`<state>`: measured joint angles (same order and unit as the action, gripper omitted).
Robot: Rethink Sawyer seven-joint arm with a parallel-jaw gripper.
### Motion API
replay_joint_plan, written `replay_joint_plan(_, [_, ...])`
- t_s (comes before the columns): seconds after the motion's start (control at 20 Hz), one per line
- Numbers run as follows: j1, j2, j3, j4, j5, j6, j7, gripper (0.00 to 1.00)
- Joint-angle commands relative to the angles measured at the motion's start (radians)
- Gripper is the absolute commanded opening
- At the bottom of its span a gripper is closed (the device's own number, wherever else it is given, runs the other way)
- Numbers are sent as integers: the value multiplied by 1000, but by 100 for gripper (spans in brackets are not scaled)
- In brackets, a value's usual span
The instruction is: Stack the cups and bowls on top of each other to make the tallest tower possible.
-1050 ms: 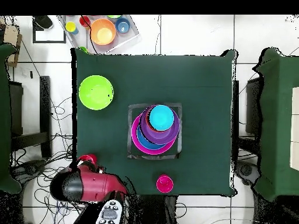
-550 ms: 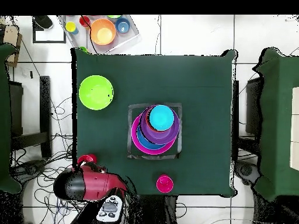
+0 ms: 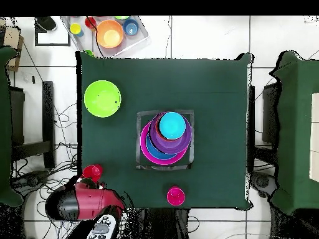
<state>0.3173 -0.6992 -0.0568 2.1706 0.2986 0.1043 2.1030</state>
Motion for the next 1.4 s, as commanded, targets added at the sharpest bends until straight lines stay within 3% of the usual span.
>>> replay_joint_plan(0.05, [-12, 35, 59, -44, 21, -21, 171, 100])
replay_joint_plan(0.45, [-53, 183, 93, -55, -34, -210, 173, 100])
replay_joint_plan(0.75, [-55, 255, 103, -70, -33, -277, 173, 100])
replay_joint_plan(1.4, [73, 191, 98, -73, 126, -182, 233, 100])
